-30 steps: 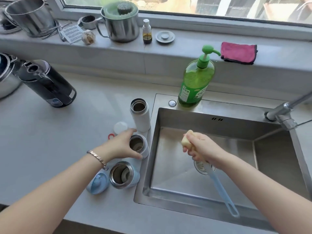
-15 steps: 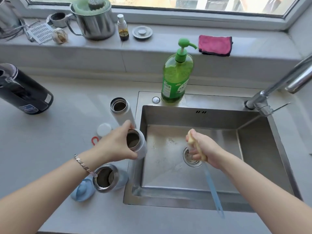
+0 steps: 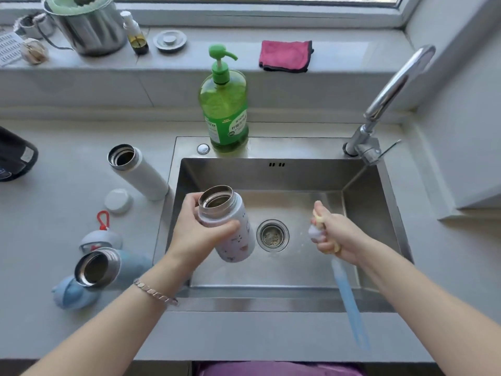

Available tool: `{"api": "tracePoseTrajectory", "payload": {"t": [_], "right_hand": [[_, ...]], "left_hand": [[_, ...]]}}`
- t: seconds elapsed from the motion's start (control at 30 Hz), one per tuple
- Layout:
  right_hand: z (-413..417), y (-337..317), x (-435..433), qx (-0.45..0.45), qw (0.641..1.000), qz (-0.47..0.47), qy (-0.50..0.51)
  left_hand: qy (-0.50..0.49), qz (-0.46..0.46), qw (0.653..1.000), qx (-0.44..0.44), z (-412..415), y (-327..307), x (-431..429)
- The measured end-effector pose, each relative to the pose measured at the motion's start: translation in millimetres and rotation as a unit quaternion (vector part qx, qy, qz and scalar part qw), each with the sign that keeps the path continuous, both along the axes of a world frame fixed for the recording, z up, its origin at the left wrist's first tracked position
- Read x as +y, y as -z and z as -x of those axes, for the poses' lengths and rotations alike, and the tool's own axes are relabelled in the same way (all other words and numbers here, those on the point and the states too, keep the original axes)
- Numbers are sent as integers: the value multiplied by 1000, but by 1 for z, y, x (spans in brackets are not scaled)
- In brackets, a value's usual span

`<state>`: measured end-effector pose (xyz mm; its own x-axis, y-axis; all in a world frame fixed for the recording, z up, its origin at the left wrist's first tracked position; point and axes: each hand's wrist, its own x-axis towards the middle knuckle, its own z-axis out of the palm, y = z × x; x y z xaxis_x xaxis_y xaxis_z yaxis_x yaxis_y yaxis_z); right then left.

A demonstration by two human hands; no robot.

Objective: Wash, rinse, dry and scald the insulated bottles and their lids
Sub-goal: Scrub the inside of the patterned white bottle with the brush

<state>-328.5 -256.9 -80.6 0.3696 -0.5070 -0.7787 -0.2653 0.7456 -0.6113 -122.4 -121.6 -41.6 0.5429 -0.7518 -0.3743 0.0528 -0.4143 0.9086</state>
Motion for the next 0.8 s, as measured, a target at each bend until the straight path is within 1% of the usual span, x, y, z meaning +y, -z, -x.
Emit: {"api": "tracePoseTrajectory", "payload": {"t": [0.07, 0.13, 0.23, 0.33, 0.37, 0.4, 0.47, 0.57, 0.6, 0.67, 0.7, 0.73, 0.77, 0.8], "right_hand": [[18, -5, -5, -24, 999, -36, -6], [33, -10, -8, -27, 999, -13, -30], [51, -19, -10, -9, 996, 80, -23], [62, -23, -13, -7, 977, 210, -27], [61, -26, -13, 2, 965, 257, -42], [59, -27, -13, 21, 944, 322, -71], [48, -30, -10, 46, 884, 443, -144], [22, -37, 14, 26, 837, 499, -225], [16, -39, 23, 12, 815, 530, -235], [11, -36, 42, -49, 774, 588, -231], [11, -35, 47, -71, 763, 602, -225], [10, -32, 43, -79, 761, 608, -213], [8, -31, 37, -80, 771, 603, -191], [4, -34, 28, -79, 796, 580, -154]], "left_hand": [[9, -2, 999, 37, 17, 1, -4], [0, -13, 998, 63, 31, 3, -9], [-29, -31, 995, 93, 48, 3, -16], [-52, -39, 989, 136, 61, 0, -22], [-61, -41, 985, 159, 64, -1, -25], [-64, -45, 980, 184, 66, -2, -28], [-60, -59, 971, 226, 70, -4, -34], [-49, -44, 969, 238, 74, -10, -44], [-46, -37, 967, 247, 75, -13, -45], [-33, -24, 965, 259, 75, -16, -47], [-21, -19, 967, 254, 74, -16, -46], [-9, -17, 969, 247, 74, -16, -45], [3, -16, 971, 238, 75, -17, -43], [15, -12, 973, 232, 75, -17, -42]]}}
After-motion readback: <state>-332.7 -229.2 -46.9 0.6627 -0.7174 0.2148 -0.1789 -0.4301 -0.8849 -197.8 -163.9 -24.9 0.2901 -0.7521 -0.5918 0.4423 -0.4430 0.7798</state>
